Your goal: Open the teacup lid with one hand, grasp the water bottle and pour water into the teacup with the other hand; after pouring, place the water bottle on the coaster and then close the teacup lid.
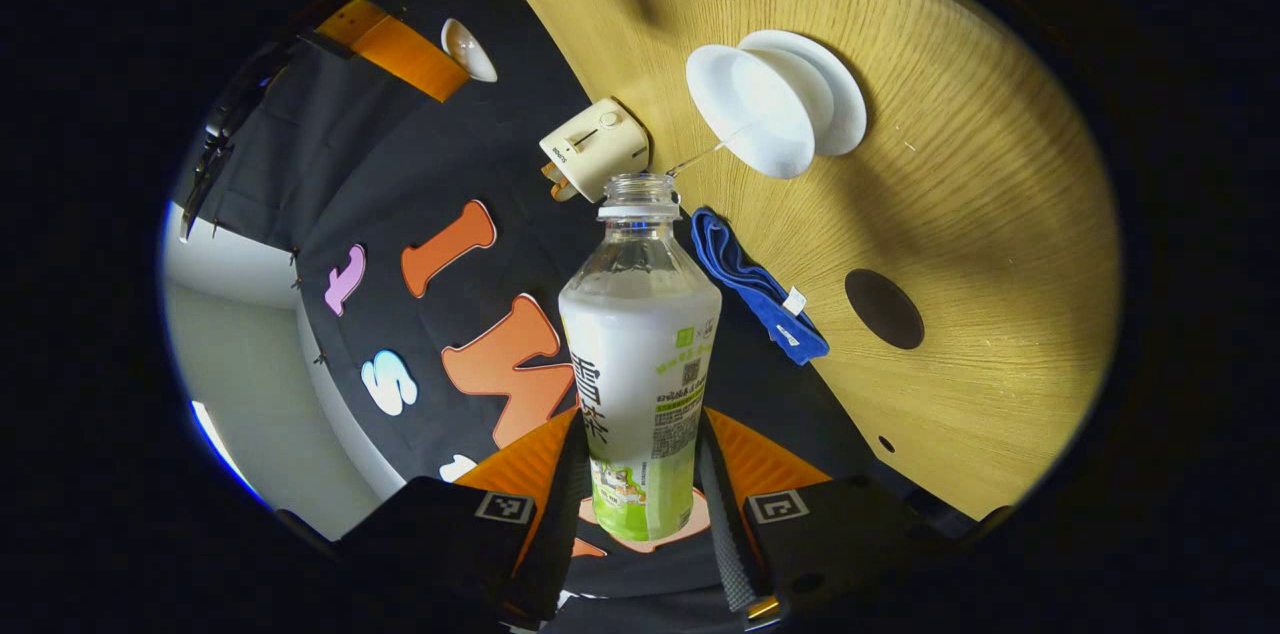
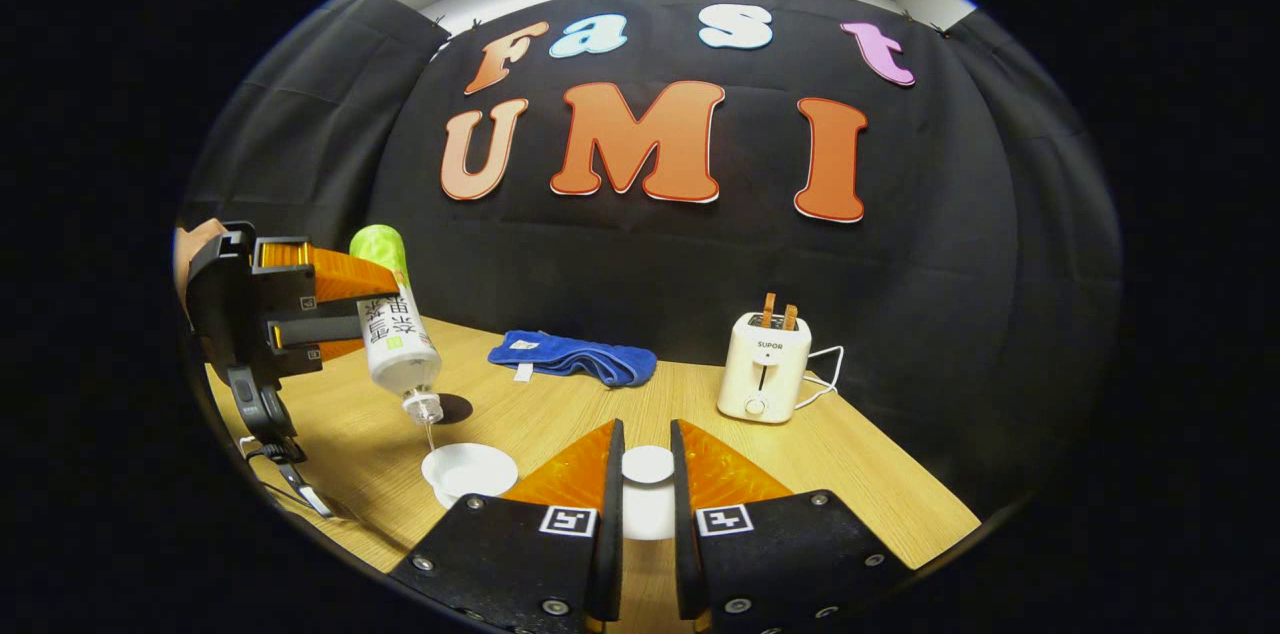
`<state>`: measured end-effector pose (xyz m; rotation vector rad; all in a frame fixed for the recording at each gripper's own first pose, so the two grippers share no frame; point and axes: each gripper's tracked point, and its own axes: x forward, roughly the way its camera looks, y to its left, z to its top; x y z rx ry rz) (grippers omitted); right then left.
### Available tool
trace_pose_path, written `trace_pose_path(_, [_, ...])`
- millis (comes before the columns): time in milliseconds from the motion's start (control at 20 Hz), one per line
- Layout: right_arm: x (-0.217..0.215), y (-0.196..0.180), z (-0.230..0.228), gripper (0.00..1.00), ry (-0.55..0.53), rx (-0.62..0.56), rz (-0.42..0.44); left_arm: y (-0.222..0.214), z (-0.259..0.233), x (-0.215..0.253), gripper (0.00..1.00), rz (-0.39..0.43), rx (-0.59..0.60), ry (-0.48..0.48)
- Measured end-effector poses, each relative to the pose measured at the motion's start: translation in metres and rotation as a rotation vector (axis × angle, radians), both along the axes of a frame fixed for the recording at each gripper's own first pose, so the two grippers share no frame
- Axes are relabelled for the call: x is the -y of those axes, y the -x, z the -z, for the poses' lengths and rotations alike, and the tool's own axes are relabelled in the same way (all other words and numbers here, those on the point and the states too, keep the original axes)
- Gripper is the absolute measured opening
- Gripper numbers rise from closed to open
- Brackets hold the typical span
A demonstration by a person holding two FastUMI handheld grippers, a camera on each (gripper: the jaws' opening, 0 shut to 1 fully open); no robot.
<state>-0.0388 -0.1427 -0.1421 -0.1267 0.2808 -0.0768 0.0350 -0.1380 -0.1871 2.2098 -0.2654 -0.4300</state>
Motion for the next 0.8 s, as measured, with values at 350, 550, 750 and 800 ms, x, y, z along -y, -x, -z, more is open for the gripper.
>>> trace_pose_path(350, [0.003,-0.002,0.001,0.22,-0.029,0.007,0.011,0.004,0.009,0.006,0.62,0.005,-0.037,0.079])
trace_pose_path(550, [-0.003,-0.005,-0.001,0.22,-0.044,0.020,0.002,0.006,0.021,0.004,0.61,-0.035,-0.102,0.192])
trace_pose_path(750, [-0.010,-0.009,0.001,0.22,-0.057,0.019,-0.009,-0.001,0.023,0.005,0.60,-0.067,-0.143,0.371])
trace_pose_path(800, [-0.012,-0.010,0.001,0.22,-0.061,0.019,-0.013,-0.003,0.029,0.000,0.61,-0.098,-0.171,0.393])
